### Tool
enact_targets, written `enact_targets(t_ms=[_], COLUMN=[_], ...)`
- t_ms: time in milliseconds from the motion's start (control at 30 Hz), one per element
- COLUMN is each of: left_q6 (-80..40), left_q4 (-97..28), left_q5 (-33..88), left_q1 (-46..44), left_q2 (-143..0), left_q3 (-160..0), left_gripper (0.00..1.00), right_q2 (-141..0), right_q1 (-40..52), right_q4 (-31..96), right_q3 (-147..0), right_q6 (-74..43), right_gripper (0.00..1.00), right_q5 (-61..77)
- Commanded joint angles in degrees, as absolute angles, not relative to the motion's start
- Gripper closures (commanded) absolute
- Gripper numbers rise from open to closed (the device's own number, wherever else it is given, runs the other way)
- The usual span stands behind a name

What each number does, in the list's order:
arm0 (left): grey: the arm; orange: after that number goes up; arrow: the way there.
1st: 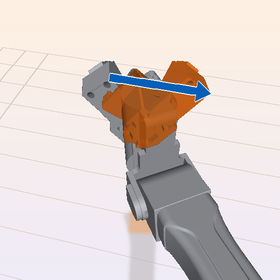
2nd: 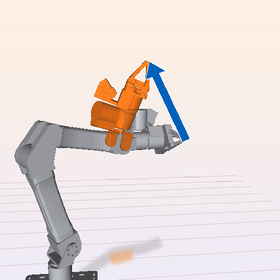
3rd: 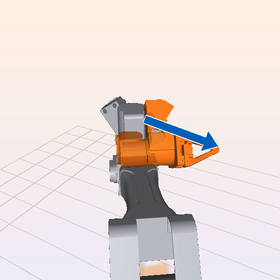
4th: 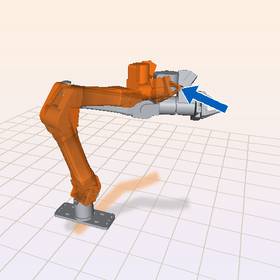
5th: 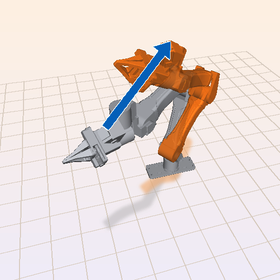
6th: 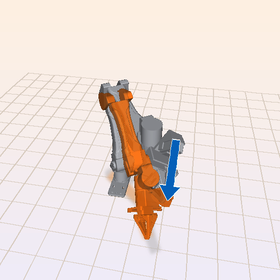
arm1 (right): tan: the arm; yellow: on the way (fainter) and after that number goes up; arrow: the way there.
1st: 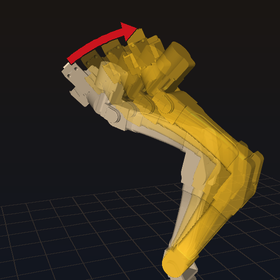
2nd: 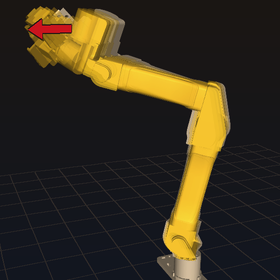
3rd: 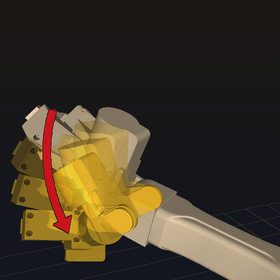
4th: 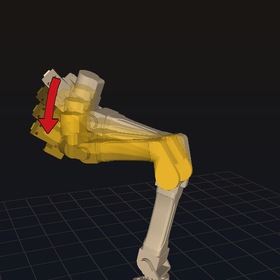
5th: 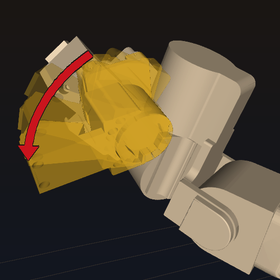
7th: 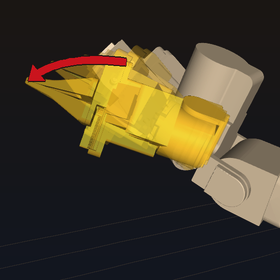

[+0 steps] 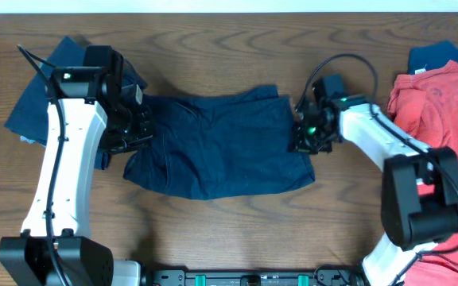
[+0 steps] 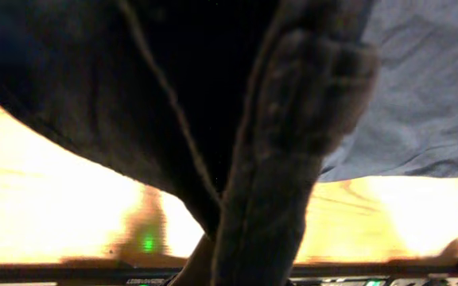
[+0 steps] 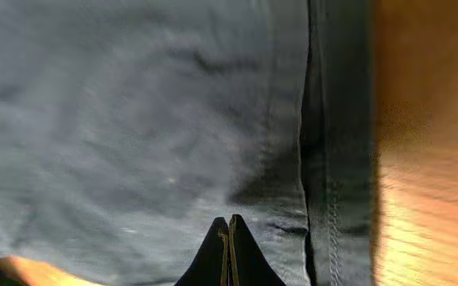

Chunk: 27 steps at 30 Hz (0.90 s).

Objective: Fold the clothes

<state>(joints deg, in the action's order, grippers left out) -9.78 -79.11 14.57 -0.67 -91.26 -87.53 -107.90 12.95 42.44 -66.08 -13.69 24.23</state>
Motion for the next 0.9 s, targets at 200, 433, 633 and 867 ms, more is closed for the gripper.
enact_targets(t_ms=[200, 433, 633, 867], left_q6=[-14.4, -22.0, -29.9, -34.8], left_q4=[-79.1, -72.6, -63.6, -55.6], left_q5=[14.5, 14.3, 14.2, 10.9], left_q1=[-1.3, -10.1, -19.2, -27.9], left_q2=[-90.5, -91.4, -93.3, -99.6], left_q3=[-92.9, -92.9, -92.9, -92.9], left_gripper=[0.94, 0.94, 0.94, 0.94], right_q2=[-113.6, -114.7, -114.7, -114.7], right_q1=[13.9, 13.9, 13.9, 13.9], right_q4=[41.6, 41.5, 41.6, 41.5], right_q3=[-63.0, -63.0, -63.0, -63.0], right_q6=[-20.8, -20.7, -20.7, -20.5], right_gripper=[0.99, 0.99, 0.99, 0.99], right_q5=[19.5, 19.4, 19.4, 19.4])
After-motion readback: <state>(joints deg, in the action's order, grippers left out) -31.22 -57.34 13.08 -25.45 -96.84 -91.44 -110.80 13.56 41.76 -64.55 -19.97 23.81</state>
